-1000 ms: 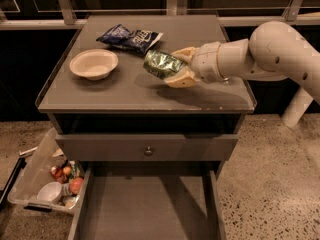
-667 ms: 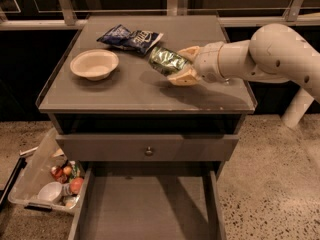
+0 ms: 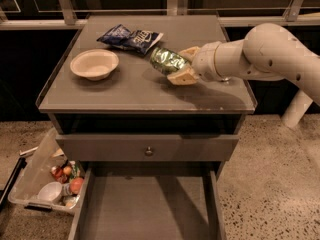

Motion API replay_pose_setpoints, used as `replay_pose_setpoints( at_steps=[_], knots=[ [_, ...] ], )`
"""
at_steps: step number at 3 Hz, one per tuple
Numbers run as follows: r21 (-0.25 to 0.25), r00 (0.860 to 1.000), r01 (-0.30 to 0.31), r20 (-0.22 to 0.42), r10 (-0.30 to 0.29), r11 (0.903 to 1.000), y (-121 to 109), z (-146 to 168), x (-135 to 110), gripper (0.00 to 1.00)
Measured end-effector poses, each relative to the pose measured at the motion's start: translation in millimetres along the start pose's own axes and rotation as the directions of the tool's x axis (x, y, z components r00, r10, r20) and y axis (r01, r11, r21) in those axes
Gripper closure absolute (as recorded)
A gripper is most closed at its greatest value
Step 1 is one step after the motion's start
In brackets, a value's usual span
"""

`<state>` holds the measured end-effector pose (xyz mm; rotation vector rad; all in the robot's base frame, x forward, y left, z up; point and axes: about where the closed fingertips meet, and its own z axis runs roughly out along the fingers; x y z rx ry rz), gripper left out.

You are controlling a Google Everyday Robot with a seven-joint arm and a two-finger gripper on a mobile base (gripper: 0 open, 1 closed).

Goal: Pick green can from middle drawer and place on counter

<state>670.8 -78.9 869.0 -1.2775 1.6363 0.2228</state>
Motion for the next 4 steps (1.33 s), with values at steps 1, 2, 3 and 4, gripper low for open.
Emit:
replay_pose_setpoints(
  at_steps=[1,2,3,4],
  knots=[
    [-0.037,1.0,0.0,-0.008,-0.001,0.9993,4.0,9.4,2.8,1.0],
    [-0.037,1.0,0.0,-0.008,-0.001,0.9993,4.0,9.5,2.8,0.83],
    [-0.037,1.0,0.0,-0.008,-0.001,0.9993,4.0,9.5,2.7,0.58],
    [-0.037,1.0,0.0,-0.008,-0.001,0.9993,4.0,9.5,2.7,0.36]
  ],
)
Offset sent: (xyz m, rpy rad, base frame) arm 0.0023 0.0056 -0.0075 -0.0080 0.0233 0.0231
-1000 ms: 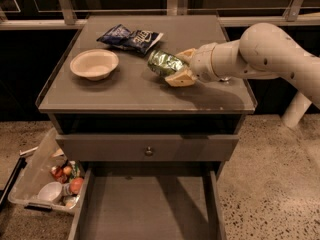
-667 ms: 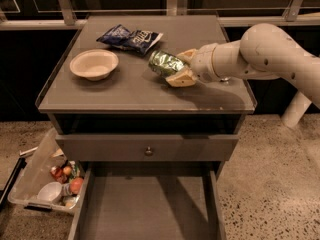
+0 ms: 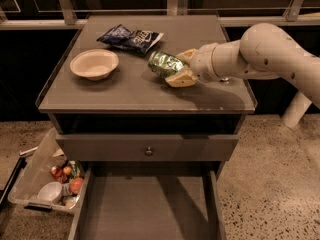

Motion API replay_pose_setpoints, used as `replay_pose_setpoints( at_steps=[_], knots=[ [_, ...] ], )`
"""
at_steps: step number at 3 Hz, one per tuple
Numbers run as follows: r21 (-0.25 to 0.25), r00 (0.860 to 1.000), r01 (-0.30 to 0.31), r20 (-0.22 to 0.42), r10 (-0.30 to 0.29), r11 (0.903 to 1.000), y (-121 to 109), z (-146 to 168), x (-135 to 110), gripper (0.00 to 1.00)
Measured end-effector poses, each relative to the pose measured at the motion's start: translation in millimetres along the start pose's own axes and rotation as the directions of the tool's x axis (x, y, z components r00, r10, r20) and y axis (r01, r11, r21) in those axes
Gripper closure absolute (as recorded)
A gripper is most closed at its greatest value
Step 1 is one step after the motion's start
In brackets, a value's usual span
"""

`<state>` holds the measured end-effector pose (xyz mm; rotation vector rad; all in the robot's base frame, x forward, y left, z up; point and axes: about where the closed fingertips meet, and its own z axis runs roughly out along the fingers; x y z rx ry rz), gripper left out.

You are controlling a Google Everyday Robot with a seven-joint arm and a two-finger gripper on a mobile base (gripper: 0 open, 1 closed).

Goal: Pick green can from middle drawer and place on counter

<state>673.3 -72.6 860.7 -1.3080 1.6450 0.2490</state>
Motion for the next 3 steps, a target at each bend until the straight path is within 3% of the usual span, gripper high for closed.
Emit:
replay_pose_setpoints(
  at_steps=[1,2,3],
  knots=[
    [0.0,1.0,0.0,0.0,0.0,1.0,0.0,0.0,0.0,0.11],
    [0.0,1.0,0.0,0.0,0.0,1.0,0.1,0.1,0.0,0.0],
    [0.0,1.0,0.0,0.0,0.0,1.0,0.1,0.1,0.0,0.0]
  ],
)
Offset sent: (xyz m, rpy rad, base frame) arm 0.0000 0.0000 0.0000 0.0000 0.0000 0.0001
